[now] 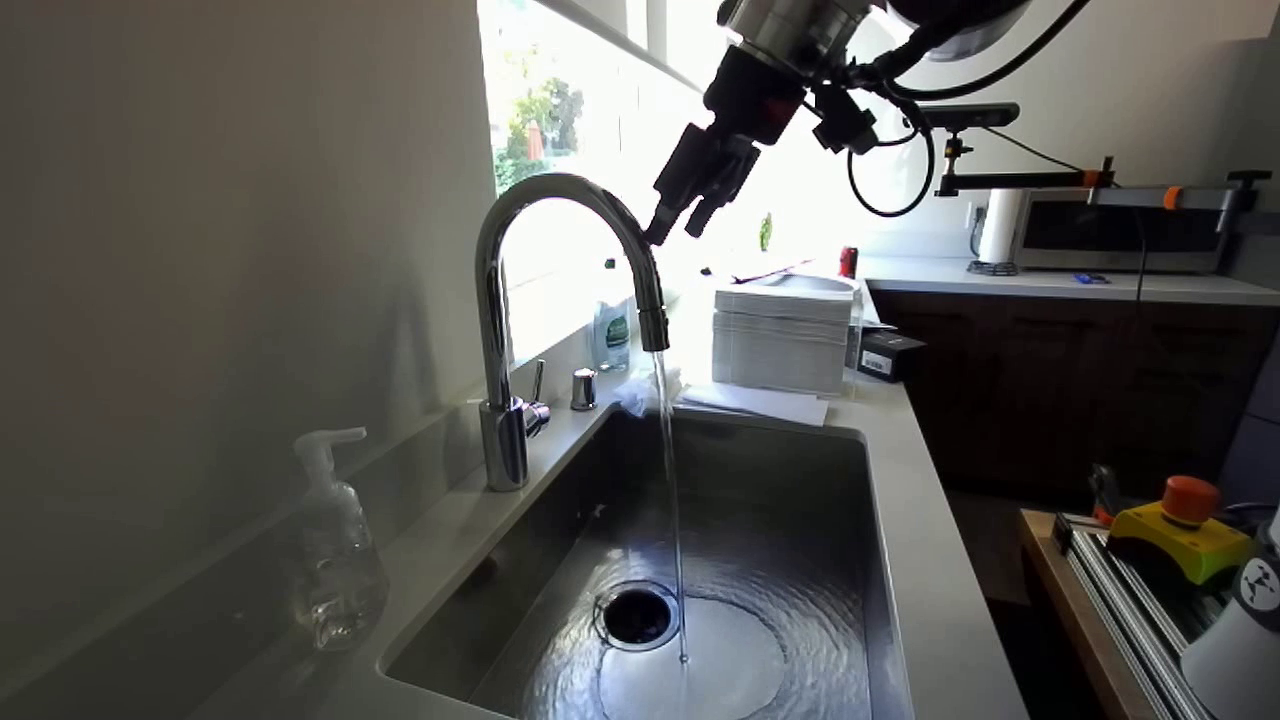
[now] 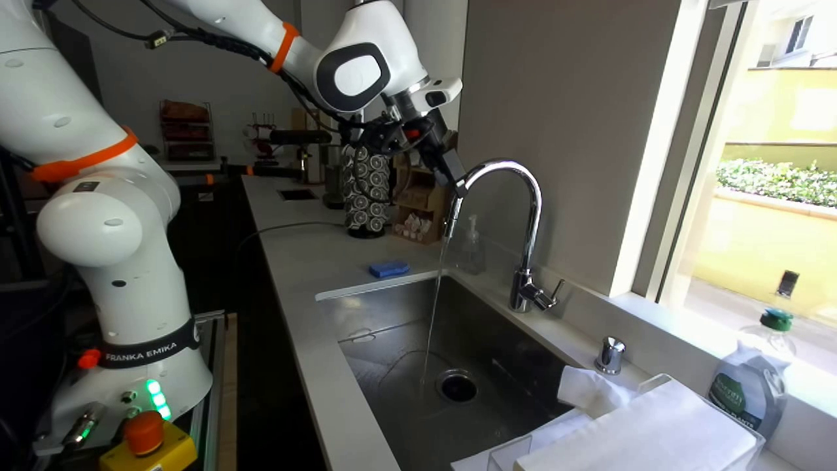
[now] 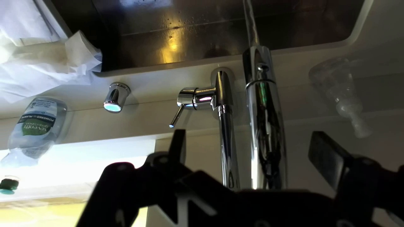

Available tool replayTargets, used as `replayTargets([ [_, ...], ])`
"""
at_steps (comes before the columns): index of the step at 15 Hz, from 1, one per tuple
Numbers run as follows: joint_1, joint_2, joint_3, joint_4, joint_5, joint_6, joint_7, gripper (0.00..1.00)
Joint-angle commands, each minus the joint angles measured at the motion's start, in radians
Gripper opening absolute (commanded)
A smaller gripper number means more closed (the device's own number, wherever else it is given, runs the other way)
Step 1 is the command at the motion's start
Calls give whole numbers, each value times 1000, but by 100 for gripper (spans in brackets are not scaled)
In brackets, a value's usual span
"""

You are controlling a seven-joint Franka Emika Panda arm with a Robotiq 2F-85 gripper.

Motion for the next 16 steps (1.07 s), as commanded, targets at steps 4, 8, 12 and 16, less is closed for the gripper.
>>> replayTargets([
  [4, -25, 7, 8, 0, -42, 1, 1, 100],
  [8, -34, 11, 14, 0, -52, 2, 3, 100],
  [12, -39, 55, 21, 1, -69, 31, 1, 100],
  [16, -32, 87, 16, -9, -62, 84, -6, 100],
])
